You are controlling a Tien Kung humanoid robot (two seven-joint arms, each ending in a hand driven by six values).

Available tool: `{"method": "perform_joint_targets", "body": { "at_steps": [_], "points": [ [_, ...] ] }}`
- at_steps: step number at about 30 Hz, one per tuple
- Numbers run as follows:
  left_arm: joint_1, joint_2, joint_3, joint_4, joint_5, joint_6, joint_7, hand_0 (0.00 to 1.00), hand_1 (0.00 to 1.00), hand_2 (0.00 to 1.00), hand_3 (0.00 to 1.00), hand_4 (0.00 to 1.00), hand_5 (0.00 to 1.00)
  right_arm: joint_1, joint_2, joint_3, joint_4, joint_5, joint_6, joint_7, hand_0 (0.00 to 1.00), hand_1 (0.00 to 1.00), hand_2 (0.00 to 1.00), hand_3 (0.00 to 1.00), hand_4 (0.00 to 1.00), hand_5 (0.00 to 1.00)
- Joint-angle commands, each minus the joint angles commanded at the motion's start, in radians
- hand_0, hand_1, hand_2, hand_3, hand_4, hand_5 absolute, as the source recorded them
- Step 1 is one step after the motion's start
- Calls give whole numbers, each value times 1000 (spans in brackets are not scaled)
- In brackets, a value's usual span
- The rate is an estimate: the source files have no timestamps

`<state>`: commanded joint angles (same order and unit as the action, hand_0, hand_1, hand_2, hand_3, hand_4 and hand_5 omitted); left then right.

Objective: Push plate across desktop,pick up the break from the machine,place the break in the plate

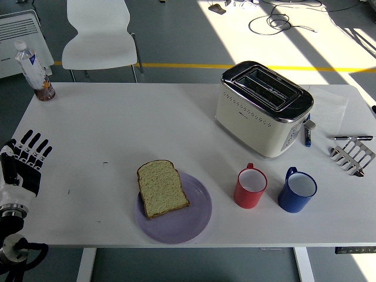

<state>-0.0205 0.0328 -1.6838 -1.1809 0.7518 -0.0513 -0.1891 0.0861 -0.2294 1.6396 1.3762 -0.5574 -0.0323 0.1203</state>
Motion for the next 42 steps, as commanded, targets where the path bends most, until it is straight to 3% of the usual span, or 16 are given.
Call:
{"method": "perform_joint_targets", "body": {
  "at_steps": [14,15,20,21,23,30,42],
  "points": [
    [-3,7,-2,-9,-4,-3,7,797,800,845,796,471,998,-3,7,11,-38,-19,-13,-30,886,834,873,849,604,674],
    [-7,7,-1,-10,-4,-3,7,797,801,846,796,471,998,-3,6,14,-43,-16,-15,-35,882,837,865,842,609,721],
    [-28,20,6,-19,-7,-4,11,797,801,846,796,471,998,5,5,20,-67,-22,-25,-42,882,837,865,842,609,721],
    [-31,23,7,-20,-8,-4,12,797,801,847,796,472,998,7,5,19,-70,-22,-25,-42,881,836,860,839,591,774],
    [-45,30,6,-26,-9,-5,15,797,801,847,796,472,998,13,7,24,-75,-24,-25,-47,881,836,860,839,591,774],
    [-54,38,-20,-50,-16,-6,73,797,802,852,799,473,998,19,5,17,-80,-39,-29,-72,875,835,852,836,560,829],
    [-45,62,-9,-124,-56,7,152,803,810,859,806,473,998,-2,3,19,-86,-58,37,-78,863,829,837,829,575,820]
  ]
}}
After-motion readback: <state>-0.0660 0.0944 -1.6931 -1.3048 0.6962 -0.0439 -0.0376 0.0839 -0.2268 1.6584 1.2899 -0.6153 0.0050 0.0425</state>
